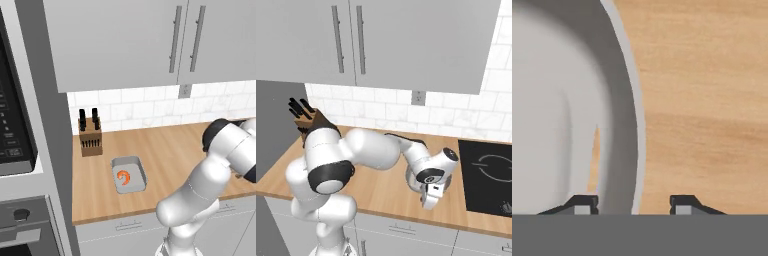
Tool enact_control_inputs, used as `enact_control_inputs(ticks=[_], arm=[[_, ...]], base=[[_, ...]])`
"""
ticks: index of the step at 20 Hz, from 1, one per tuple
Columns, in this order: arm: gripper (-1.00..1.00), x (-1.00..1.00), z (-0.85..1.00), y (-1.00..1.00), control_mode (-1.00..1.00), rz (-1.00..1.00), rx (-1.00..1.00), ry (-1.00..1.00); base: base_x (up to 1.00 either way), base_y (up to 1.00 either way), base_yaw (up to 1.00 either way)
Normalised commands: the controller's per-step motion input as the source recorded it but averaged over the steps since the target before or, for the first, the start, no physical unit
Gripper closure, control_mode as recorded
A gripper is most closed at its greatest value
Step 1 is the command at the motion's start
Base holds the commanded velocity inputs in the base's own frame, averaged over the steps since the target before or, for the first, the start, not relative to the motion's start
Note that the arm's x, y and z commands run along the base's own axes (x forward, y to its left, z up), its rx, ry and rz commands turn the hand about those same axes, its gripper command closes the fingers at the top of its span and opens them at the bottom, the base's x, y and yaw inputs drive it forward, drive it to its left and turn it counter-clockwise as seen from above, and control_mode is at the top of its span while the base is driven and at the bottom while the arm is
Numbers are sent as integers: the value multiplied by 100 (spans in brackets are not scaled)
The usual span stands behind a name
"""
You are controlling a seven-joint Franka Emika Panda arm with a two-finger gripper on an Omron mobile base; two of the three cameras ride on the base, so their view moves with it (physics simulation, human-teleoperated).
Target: Take the meat container that has the shrimp and place it on the second highest rack of the freezer. Then take the vegetable container that has the squash and bell pepper and place it on the highest rack of the freezer.
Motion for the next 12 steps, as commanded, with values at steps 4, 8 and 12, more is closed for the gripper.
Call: enact_control_inputs(ticks=[4,8,12], arm=[[100,-3,-29,5,-100,0,-6,-8],[100,-17,-3,0,-100,0,-10,-17],[100,-34,19,0,-100,1,-9,-20]], base=[[0,0,0],[0,0,0],[0,0,0]])
